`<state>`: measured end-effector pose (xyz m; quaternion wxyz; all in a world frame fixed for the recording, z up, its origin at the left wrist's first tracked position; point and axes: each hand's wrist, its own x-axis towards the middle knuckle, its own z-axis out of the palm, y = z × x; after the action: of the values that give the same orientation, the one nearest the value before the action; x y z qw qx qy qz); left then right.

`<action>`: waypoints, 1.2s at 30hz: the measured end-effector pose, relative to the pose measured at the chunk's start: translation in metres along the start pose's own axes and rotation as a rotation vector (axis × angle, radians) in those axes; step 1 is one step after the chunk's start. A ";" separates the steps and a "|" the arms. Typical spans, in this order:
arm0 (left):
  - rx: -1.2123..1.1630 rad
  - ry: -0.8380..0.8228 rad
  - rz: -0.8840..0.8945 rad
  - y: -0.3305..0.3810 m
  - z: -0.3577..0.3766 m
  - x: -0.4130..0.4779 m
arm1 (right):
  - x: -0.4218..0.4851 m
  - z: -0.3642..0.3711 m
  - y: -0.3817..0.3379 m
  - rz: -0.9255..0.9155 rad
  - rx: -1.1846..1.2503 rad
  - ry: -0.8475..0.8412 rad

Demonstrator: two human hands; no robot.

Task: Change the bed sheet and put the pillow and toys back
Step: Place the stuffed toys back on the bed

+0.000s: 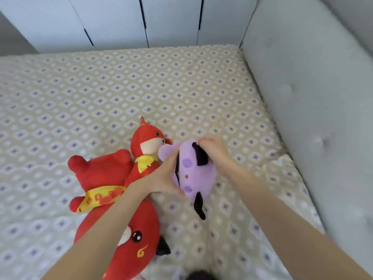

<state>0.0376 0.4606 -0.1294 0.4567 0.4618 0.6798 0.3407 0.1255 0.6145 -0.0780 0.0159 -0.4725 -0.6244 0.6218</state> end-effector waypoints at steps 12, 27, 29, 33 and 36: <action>0.188 -0.124 -0.335 0.013 0.064 -0.085 | -0.101 0.008 0.130 0.459 0.180 0.043; 0.203 0.029 -0.257 0.126 0.120 -0.142 | -0.239 -0.072 0.136 0.245 -0.142 0.035; 0.218 0.051 -0.200 0.146 0.122 -0.158 | -0.259 -0.079 0.127 0.188 -0.153 0.094; 0.263 0.079 -0.071 0.173 0.130 -0.205 | -0.313 -0.078 0.118 0.069 -0.136 0.177; 0.280 0.106 -0.023 0.184 0.137 -0.239 | -0.356 -0.071 0.123 0.012 -0.101 0.241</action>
<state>0.2615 0.3044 0.0586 0.3550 0.4948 0.7490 0.2611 0.4362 0.4247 0.0426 0.0631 -0.5475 -0.6458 0.5283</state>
